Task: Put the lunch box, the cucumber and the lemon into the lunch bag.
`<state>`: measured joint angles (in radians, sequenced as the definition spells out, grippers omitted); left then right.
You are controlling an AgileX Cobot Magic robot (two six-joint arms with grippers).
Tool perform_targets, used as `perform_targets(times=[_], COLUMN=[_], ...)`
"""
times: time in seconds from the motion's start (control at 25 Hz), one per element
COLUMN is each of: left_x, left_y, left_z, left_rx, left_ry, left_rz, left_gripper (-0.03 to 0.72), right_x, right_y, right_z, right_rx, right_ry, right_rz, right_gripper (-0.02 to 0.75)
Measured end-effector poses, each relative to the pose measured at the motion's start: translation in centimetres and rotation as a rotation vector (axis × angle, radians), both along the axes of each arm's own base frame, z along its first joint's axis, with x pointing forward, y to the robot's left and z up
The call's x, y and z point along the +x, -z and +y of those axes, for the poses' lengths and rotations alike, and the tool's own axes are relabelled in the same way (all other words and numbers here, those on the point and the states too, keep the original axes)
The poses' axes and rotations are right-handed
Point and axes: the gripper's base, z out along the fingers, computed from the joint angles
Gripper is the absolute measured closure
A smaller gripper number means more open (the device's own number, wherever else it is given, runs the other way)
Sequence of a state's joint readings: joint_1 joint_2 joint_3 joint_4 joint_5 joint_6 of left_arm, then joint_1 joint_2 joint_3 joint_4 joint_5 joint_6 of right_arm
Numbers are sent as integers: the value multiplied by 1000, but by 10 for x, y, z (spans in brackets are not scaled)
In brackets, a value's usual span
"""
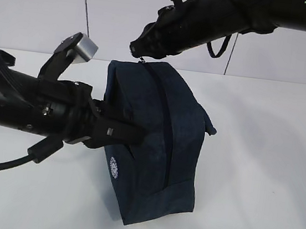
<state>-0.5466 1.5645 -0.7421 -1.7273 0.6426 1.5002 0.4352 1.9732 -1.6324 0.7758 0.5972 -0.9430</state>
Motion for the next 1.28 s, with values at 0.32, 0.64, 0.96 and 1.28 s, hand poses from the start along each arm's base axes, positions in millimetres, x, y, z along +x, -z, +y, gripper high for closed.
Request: perform_targets(times=[0.32, 0.64, 0.96, 1.28], left_x=[-2, 18, 50, 69], left_y=[3, 5, 9, 5], left_z=[1, 27, 79, 118], left_rx=[44, 82, 159, 167], left_ry=[45, -56, -315, -500], left_rz=[-27, -42, -54, -56], left_gripper=[693, 694, 694, 694], right_x=[31, 42, 31, 21], right_y=[16, 21, 30, 22], right_z=[-17, -70, -81, -81], right_rx=[-12, -28, -154, -175], right_ry=[57, 74, -42, -89], right_rz=[1, 118, 222, 253], right_gripper=[730, 730, 730, 730])
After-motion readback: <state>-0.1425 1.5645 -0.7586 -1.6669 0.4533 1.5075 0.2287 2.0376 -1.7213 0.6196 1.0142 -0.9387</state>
